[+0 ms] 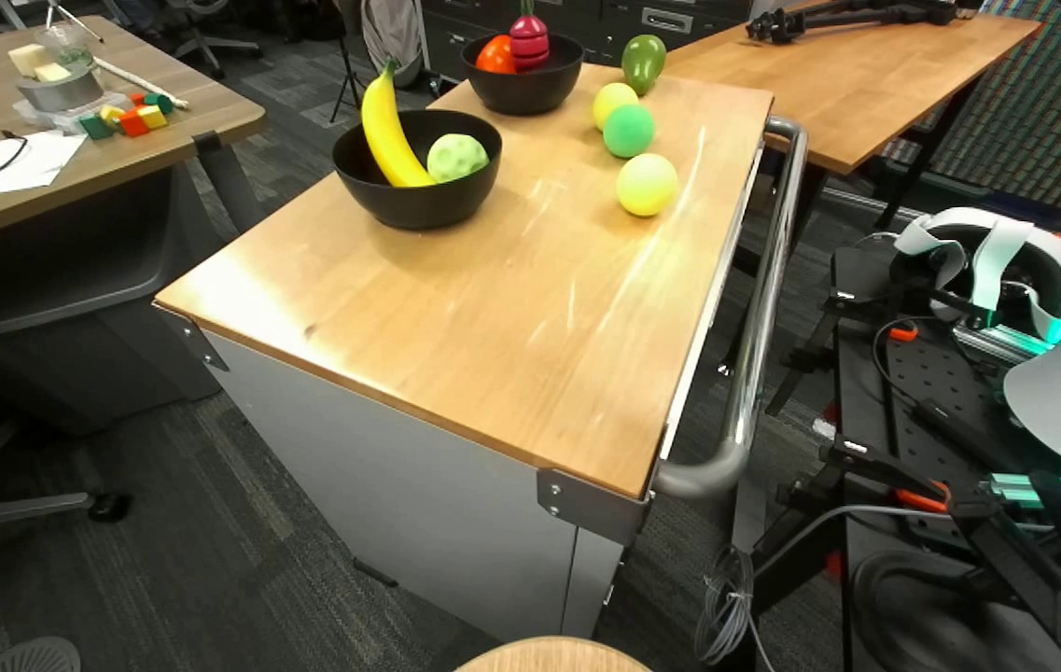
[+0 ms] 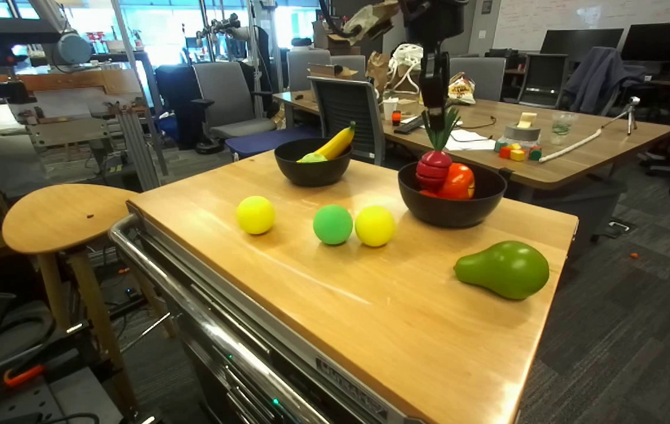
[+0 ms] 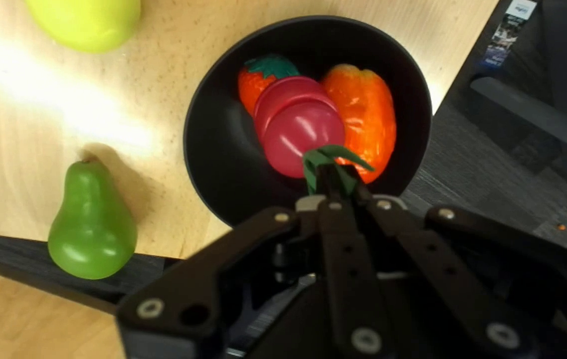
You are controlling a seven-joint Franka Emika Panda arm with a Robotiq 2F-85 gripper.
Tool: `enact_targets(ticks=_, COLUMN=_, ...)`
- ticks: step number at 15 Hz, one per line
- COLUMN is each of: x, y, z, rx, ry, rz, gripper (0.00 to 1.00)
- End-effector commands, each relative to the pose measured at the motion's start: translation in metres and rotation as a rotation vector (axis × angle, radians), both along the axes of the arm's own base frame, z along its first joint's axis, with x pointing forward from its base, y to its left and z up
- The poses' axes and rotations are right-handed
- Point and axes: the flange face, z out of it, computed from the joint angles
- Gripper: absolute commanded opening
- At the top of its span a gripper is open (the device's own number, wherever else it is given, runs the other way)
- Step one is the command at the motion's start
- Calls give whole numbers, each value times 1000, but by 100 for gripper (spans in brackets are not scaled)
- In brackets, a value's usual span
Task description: Pick up the fruit toys from the table and put them in the two black bowls.
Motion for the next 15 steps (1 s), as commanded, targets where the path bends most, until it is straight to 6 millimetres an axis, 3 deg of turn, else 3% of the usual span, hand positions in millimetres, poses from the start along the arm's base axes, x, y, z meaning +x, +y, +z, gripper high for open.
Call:
enact_targets(ticks=1, x=9, y=-6, z=9, rx=-12, ry=80, rz=-42, gripper=29)
enact_targets(ticks=5, x=-7, y=-7, z=27, rx=18, ry=92, rz=-7, gripper=59)
enact_targets(ticks=10, x=-51, y=-6, z=42, rx=32, ry=136, rz=143, gripper=96)
enact_targets(ticks=15, x=-99, y=-9, z=16, rx=29, ry=186, rz=269, gripper=100)
